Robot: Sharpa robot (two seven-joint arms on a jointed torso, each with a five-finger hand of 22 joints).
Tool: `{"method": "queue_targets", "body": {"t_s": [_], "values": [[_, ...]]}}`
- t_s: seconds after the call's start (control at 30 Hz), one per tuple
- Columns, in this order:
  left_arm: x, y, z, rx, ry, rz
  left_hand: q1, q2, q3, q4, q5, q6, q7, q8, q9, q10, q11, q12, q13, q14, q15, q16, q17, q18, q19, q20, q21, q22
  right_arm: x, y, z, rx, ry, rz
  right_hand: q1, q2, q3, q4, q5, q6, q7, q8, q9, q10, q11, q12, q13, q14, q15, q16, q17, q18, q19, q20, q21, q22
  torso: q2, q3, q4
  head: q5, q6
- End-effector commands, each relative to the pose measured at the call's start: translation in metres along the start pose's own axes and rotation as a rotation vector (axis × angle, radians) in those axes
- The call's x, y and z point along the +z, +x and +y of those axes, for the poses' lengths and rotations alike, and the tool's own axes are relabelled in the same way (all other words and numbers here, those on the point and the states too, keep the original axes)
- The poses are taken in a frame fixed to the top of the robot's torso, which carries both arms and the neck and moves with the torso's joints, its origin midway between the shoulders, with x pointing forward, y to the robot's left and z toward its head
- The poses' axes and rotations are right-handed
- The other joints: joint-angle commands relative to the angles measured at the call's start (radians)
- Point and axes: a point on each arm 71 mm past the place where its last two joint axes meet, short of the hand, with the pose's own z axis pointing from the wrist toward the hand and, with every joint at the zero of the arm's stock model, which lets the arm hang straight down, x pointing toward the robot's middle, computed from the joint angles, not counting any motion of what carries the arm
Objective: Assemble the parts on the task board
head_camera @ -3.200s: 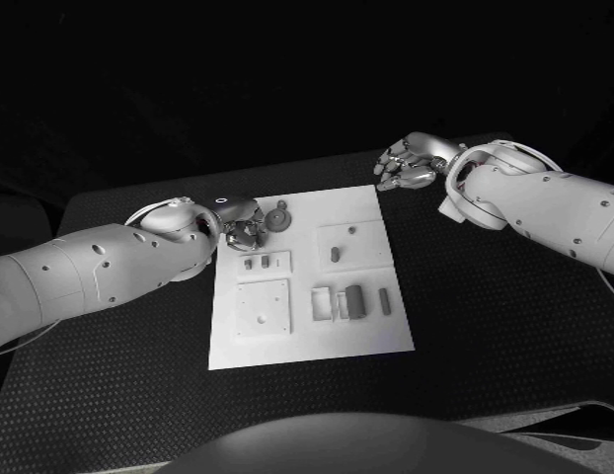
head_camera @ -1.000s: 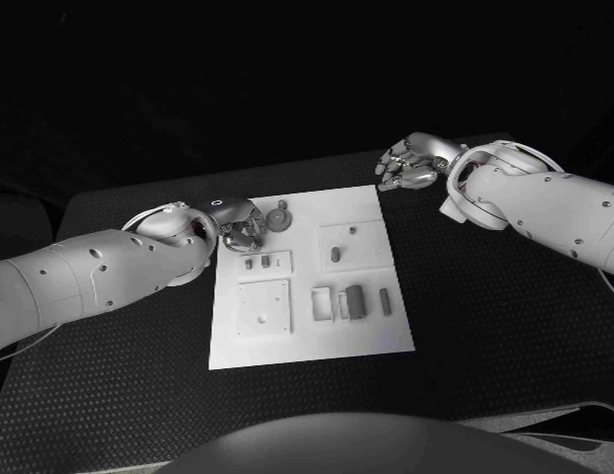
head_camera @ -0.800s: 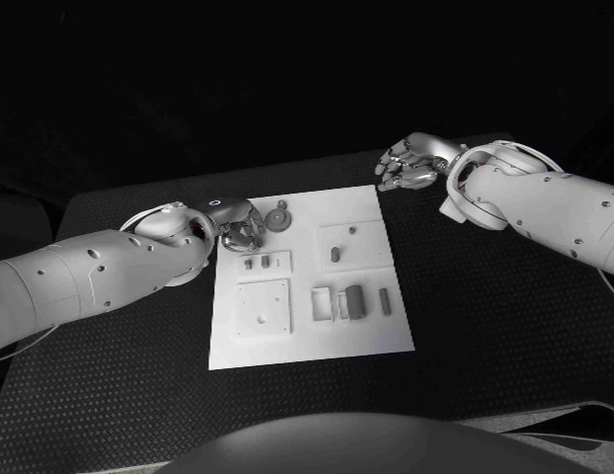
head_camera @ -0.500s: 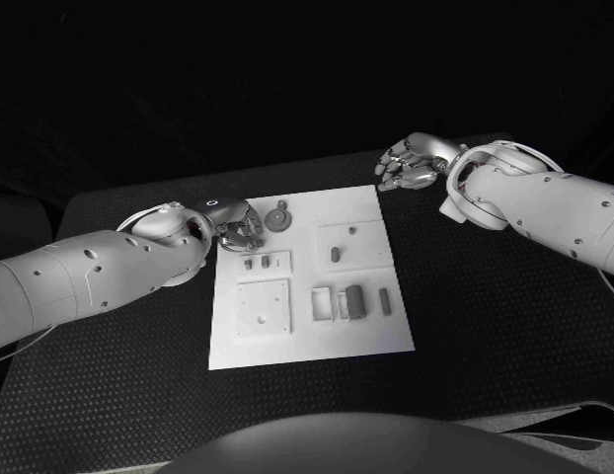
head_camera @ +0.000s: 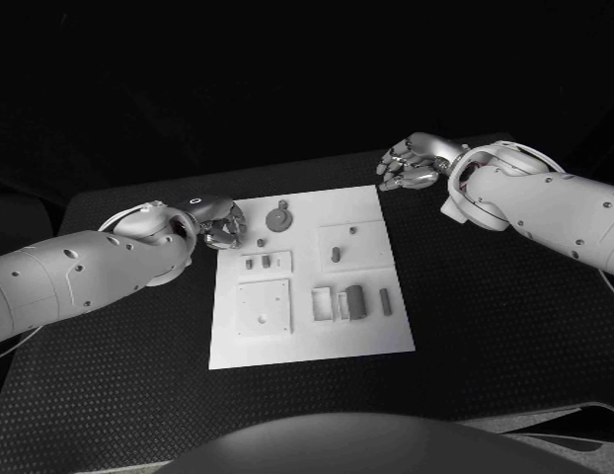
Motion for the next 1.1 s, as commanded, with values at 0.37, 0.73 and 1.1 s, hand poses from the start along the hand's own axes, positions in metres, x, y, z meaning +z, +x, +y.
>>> {"method": "queue_targets", "body": {"t_s": [0.37, 0.73, 1.1], "values": [[-0.012, -0.034, 0.035, -0.567, -0.094, -0.045, 0.012, 0.029, 0.027, 0.000, -0.035, 0.056, -0.011, 0.035, 0.017, -0.012, 0.007, -0.012, 0.008, -0.013, 0.002, -0.007, 0.004, 0.057, -0.012, 0.002, -0.012, 0.017, -0.002, 0.009, 0.014, -0.208, -0.085, -0.041, 0.038, -0.007, -0.003, -0.014, 0.006, 0.006, 0.002, 0.009, 0.004, 0.080, -0.011, 0.041, 0.040, 0.002, -0.020, 0.004, -0.003, 0.046, 0.009, -0.008, 0.001, 0.018, 0.000, 0.0008, -0.0011, -0.005, 0.008], [-0.018, -0.044, 0.044, -0.985, -0.042, -0.145, -0.052, 0.032, -0.046, -0.002, -0.076, 0.010, 0.007, 0.021, 0.019, -0.112, 0.048, -0.010, 0.021, -0.145, 0.045, -0.152, -0.051, 0.030, -0.156, 0.047, -0.140, -0.046, -0.009, 0.044, 0.035, -0.349, -0.179, 0.024, 0.040, -0.021, -0.004, -0.009, 0.006, 0.012, -0.001, 0.011, 0.004, 0.071, -0.012, 0.043, 0.055, 0.009, -0.022, 0.003, -0.005, 0.046, 0.015, -0.009, 0.003, 0.017, 0.001, 0.0003, 0.0020, 0.010, 0.021], [-0.020, -0.044, 0.044, -0.998, -0.022, -0.141, -0.058, 0.043, -0.075, -0.001, -0.077, 0.012, 0.005, 0.026, 0.022, -0.116, 0.049, -0.007, 0.032, -0.153, 0.047, -0.169, -0.055, 0.025, -0.161, 0.049, -0.161, -0.061, -0.014, 0.068, 0.048, -0.477, -0.213, 0.088, 0.037, -0.037, 0.002, 0.000, 0.006, 0.029, -0.001, 0.017, 0.005, 0.032, -0.001, 0.001, 0.028, 0.016, -0.011, 0.001, -0.008, 0.046, 0.018, -0.012, 0.003, 0.018, 0.001, -0.0002, -0.0002, 0.017, 0.023]]}}
